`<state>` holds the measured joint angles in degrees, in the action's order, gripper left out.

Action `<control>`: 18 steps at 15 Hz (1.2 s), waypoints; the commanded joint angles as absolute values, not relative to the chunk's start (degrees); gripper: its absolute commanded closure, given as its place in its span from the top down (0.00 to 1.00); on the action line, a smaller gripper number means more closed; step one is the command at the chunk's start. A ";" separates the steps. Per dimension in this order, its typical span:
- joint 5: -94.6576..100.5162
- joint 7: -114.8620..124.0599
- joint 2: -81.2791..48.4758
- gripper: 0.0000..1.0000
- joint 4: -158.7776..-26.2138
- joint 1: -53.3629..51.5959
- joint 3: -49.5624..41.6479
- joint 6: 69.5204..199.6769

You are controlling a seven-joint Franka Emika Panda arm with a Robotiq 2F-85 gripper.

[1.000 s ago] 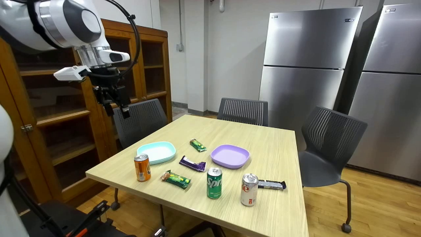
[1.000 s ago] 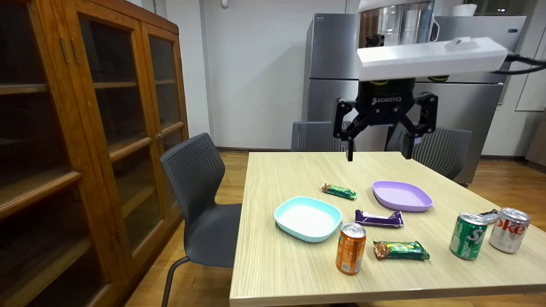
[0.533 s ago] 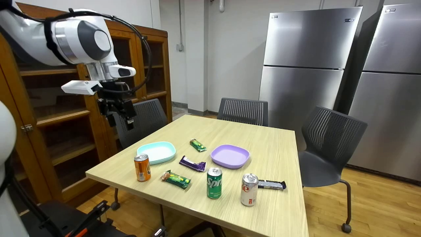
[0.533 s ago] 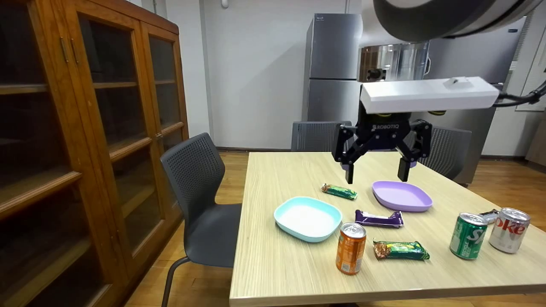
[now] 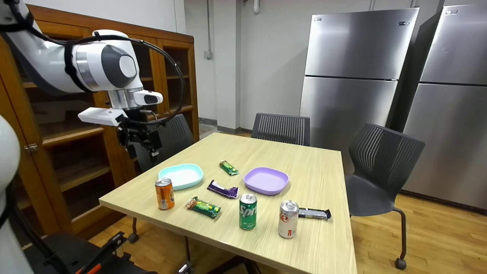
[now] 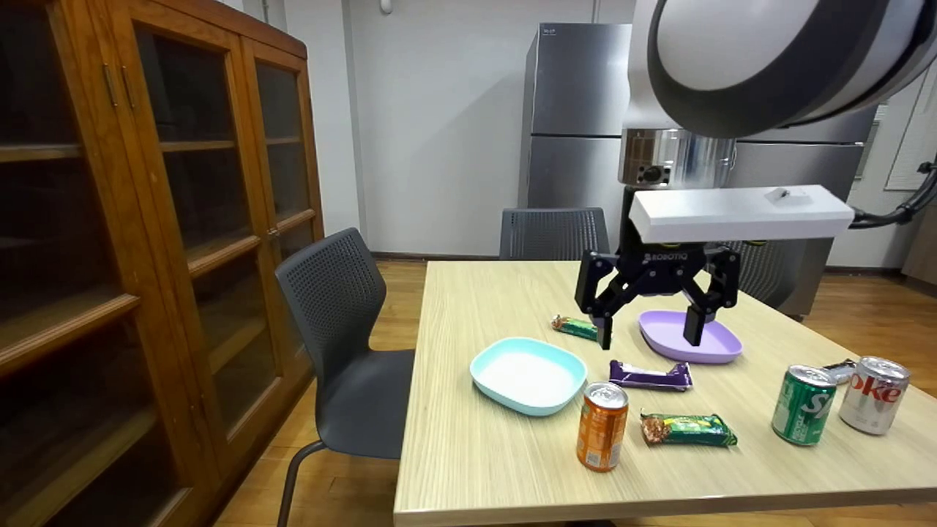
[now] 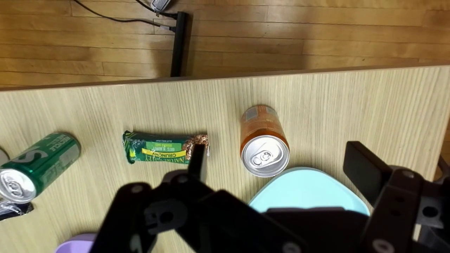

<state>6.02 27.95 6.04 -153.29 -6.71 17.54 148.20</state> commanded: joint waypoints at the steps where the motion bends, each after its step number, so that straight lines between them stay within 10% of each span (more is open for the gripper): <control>1: 9.44 29.34 3.47 1.00 -153.62 -7.54 16.52 150.50; 18: 12.59 31.28 -15.16 1.00 -143.65 -14.92 7.89 151.71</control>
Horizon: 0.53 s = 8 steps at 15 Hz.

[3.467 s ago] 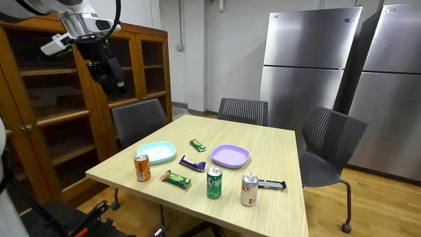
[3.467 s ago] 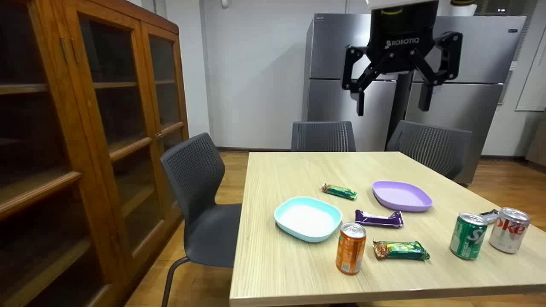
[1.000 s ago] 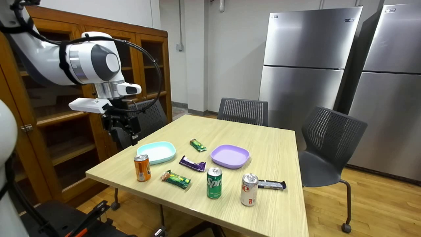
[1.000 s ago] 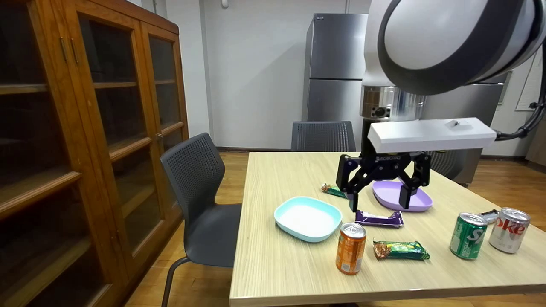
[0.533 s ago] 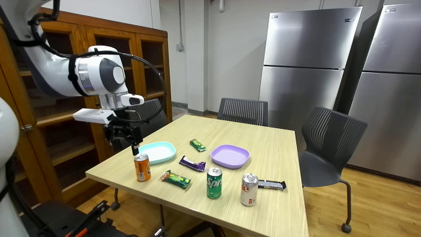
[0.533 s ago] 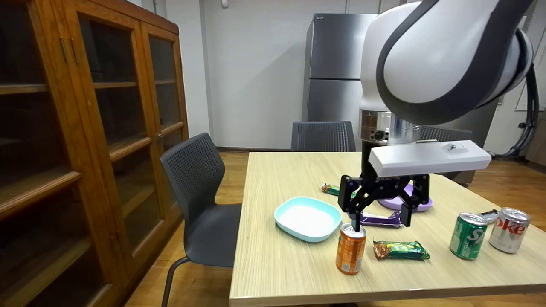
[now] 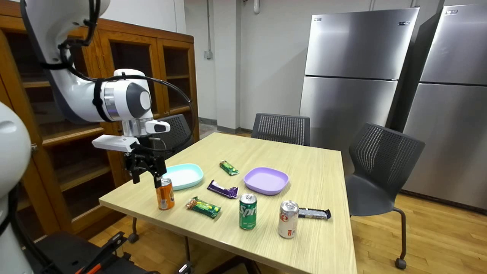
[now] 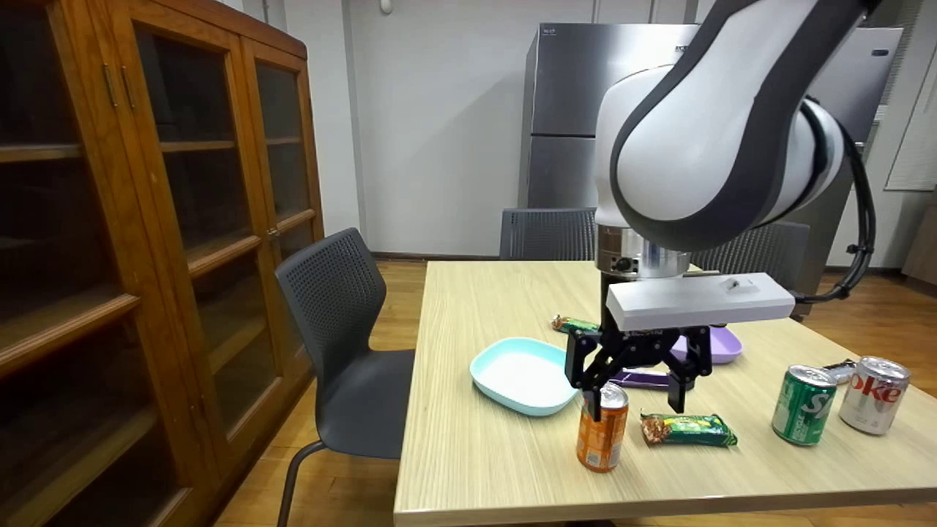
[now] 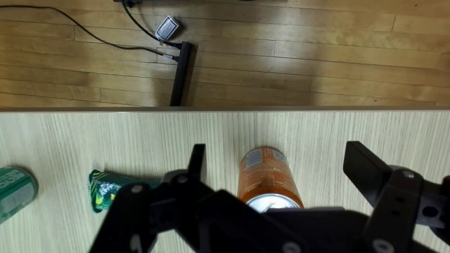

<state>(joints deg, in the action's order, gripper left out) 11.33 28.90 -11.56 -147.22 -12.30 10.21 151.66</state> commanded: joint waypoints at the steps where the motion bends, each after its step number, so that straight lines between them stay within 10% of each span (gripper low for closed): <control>1: 12.72 31.52 -16.23 1.00 -142.75 -15.67 7.14 151.93; 8: 12.02 32.01 -21.84 1.00 -137.35 -19.56 2.52 151.25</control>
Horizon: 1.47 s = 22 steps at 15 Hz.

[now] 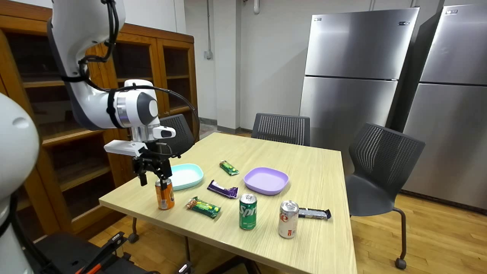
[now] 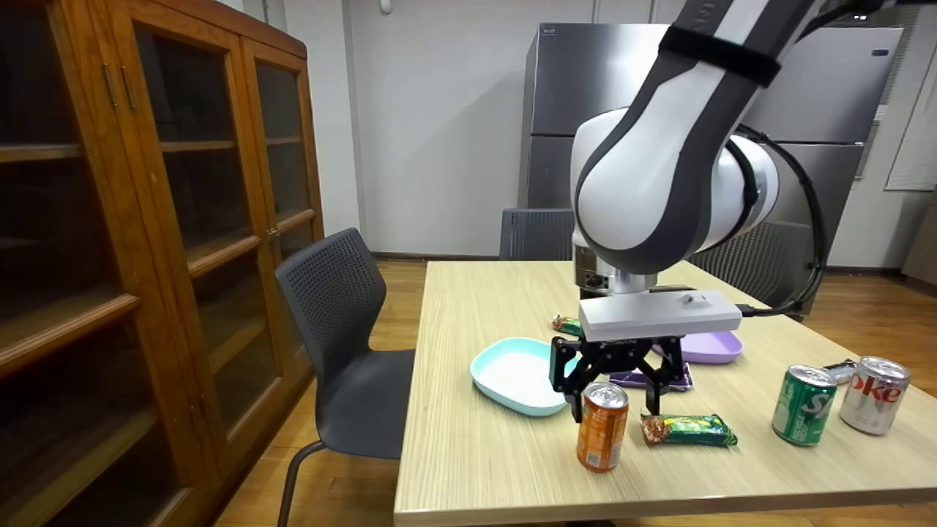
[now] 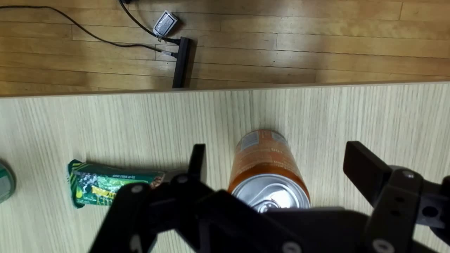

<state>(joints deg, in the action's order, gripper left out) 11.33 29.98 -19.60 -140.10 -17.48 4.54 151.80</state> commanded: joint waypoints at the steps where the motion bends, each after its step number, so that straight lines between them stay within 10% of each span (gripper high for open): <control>1: 11.86 32.02 -22.52 1.00 -136.69 -19.91 2.05 151.11; 11: 10.36 30.95 -26.82 1.00 -132.11 -21.06 0.52 150.88; 17: 11.12 31.46 -25.73 0.41 -131.94 -21.70 -0.85 150.48; 22: 10.59 31.82 -20.43 0.39 -134.28 -21.85 -1.48 149.94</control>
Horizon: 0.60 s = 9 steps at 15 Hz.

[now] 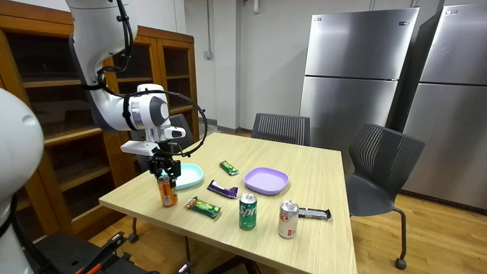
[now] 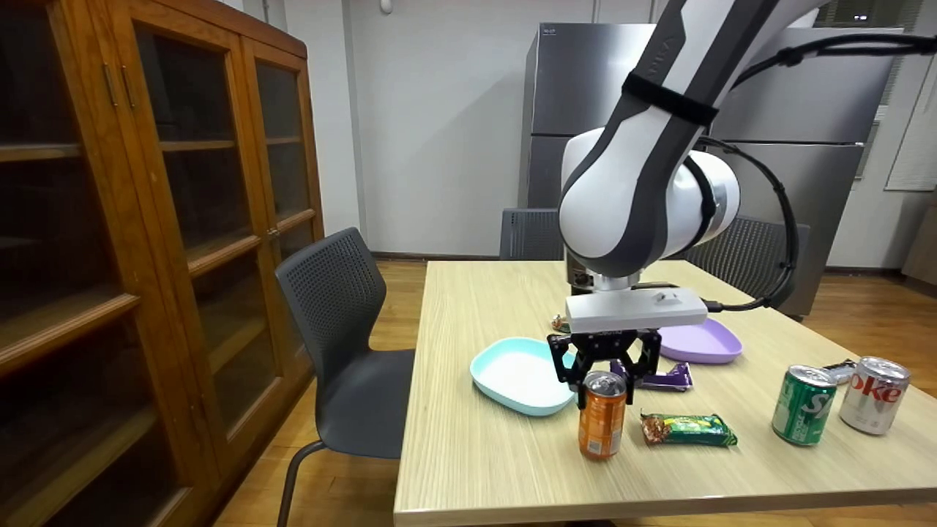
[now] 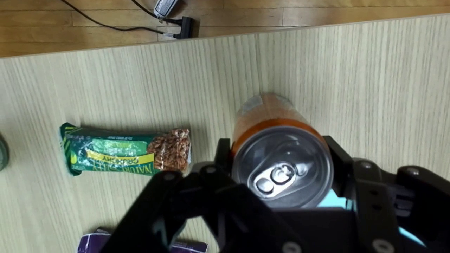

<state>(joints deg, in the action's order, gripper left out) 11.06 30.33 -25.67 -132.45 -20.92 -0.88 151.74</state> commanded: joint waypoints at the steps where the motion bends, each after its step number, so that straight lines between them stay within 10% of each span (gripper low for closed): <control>1: 10.15 31.82 -19.01 0.39 -134.87 -21.48 -1.16 150.10; 9: 11.58 37.31 -11.81 0.39 -134.46 -18.47 -2.58 149.94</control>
